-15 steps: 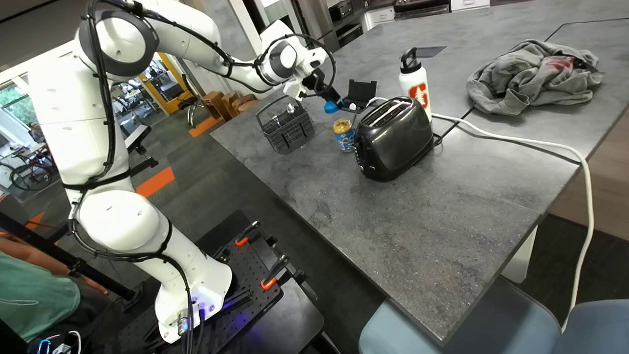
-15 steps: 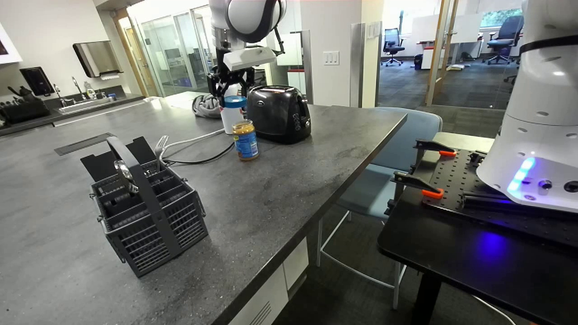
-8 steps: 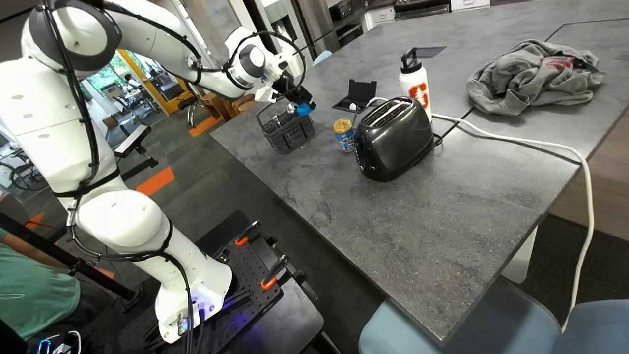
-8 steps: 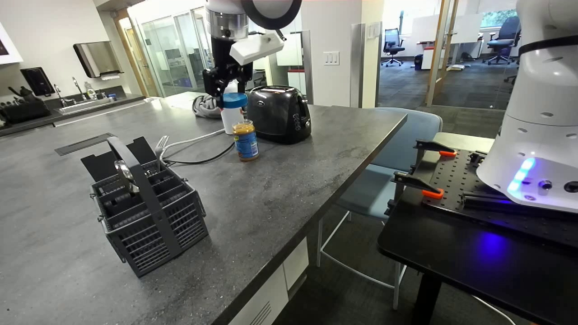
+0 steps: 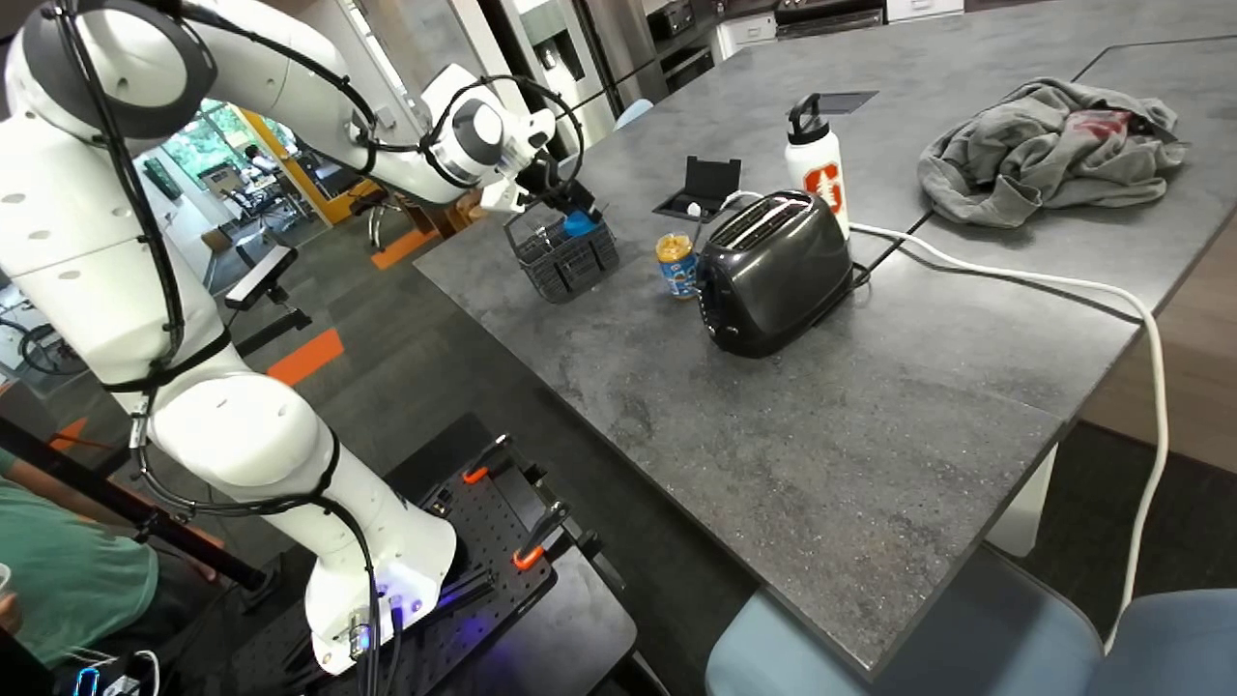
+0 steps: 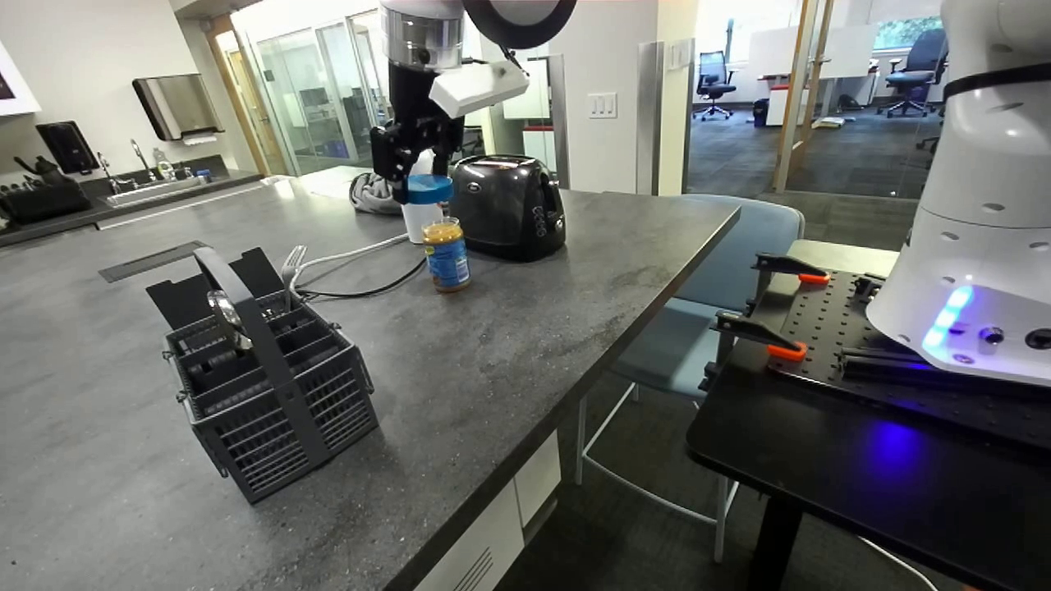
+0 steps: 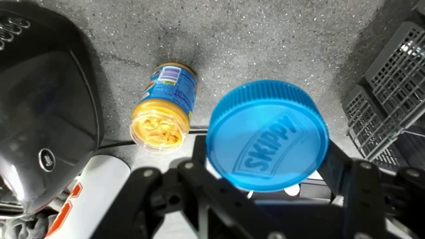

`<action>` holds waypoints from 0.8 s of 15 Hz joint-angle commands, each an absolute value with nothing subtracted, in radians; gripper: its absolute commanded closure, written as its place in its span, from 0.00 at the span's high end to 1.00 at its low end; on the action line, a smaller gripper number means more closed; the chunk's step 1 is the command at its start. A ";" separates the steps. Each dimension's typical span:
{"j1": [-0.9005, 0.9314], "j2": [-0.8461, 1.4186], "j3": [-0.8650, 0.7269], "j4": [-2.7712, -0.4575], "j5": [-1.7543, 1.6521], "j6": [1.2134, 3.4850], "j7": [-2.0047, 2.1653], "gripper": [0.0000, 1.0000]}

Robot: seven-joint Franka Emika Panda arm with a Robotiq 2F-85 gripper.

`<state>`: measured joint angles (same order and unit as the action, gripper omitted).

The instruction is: Uncover the jar and put the lid on the table

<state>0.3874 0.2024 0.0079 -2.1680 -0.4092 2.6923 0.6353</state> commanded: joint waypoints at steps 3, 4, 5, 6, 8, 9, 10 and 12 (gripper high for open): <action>0.394 0.276 0.035 -2.180 -0.455 2.760 0.682 0.55; 0.410 0.305 0.021 -2.171 -0.480 2.777 0.708 0.55; 0.423 0.334 0.010 -2.164 -0.491 2.807 0.721 0.55; 0.437 0.371 -0.006 -2.149 -0.521 2.832 0.757 0.55; 0.465 0.428 -0.040 -2.123 -0.577 2.868 0.815 0.55; 0.486 0.458 -0.066 -2.106 -0.608 2.876 0.846 0.55; 0.498 0.485 -0.084 -2.092 -0.626 2.888 0.866 0.55; 0.511 0.536 -0.107 -2.063 -0.641 2.907 0.888 0.55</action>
